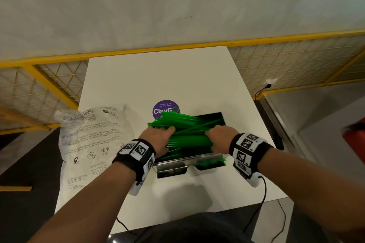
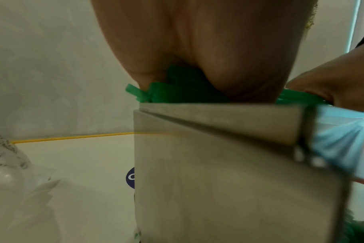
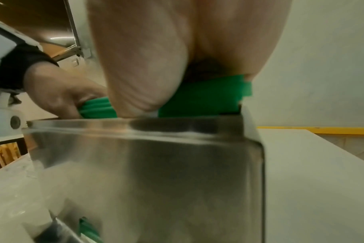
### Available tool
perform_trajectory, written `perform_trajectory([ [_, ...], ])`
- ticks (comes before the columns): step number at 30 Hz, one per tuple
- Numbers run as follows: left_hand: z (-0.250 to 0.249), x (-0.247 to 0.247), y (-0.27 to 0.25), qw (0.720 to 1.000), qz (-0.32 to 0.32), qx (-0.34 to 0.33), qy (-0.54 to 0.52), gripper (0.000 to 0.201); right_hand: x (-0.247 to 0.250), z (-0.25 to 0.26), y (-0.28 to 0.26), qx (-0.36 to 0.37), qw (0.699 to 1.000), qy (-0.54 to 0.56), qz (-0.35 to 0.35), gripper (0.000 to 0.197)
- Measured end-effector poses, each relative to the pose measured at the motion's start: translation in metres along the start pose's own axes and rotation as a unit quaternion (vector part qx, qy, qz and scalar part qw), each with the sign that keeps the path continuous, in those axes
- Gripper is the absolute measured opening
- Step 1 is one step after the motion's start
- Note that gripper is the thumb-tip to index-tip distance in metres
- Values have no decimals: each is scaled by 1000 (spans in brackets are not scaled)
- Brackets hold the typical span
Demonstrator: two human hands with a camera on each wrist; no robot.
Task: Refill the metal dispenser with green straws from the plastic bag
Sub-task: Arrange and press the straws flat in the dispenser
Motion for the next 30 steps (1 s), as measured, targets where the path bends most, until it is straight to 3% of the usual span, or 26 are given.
perform_trajectory([
  [5, 2, 2, 0, 999, 12, -1, -35, 61, 1, 6, 0, 38, 998, -43, -21, 45],
  [13, 4, 2, 3, 997, 35, -11, -74, 67, 6, 3, -2, 28, 995, -33, -94, 43],
  [21, 7, 4, 3, 995, 37, -18, -95, 64, 12, 3, 1, 83, 991, 106, -3, 35],
  [26, 7, 3, 2, 995, 35, -17, -91, 63, 15, 4, -2, 98, 983, 151, -35, 37],
  [30, 8, 3, 3, 994, 42, -17, -99, 60, 22, 3, -3, 89, 985, 146, -23, 38],
])
Point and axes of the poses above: each hand's wrist, its own y-axis towards the middle knuckle, its own x-axis out of the back of the hand, z = x × y, the point moved 10 cm from there along y, towards the middle knuckle, and after that the axes turned 12 degrees about z, right-handed, at the moved point
